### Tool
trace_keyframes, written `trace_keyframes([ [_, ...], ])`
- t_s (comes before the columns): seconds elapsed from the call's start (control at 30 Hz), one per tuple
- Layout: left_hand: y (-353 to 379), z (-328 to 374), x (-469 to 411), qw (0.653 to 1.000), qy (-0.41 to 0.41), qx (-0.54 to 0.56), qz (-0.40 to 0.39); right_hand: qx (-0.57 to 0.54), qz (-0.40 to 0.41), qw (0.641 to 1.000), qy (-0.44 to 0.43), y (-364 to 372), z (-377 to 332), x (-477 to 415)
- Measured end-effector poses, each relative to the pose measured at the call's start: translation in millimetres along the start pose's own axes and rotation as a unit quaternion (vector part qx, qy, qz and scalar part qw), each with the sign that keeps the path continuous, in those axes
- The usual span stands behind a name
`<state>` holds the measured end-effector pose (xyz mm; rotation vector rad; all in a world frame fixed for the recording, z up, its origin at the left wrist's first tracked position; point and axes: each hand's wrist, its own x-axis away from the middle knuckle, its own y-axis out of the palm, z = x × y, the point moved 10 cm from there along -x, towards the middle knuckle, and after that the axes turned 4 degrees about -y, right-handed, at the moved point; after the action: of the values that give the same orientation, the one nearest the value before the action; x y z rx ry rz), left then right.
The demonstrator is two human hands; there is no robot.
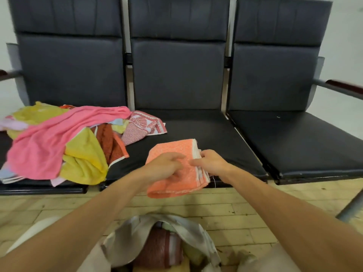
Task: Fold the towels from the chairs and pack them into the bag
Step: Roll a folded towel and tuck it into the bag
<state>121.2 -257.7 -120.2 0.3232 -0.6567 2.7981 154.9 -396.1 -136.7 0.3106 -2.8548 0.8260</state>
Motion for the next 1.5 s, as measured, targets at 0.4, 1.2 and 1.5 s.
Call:
trace_keyframes([
  [0.4,-67.7,62.1,87.4,0.899,0.345,-0.213,0.167,0.241,-0.039,0.940,-0.239,28.2,-104.6,63.1],
  [1.2,-81.8,1.7,112.7,0.975,0.164,0.135,0.070,0.077,-0.035,0.962,-0.259,-20.2,-86.1,122.8],
  [1.5,-80.1,6.9,118.1,0.975,0.205,0.058,0.061,-0.003,-0.046,0.982,-0.183,-6.0,-83.8,119.3],
])
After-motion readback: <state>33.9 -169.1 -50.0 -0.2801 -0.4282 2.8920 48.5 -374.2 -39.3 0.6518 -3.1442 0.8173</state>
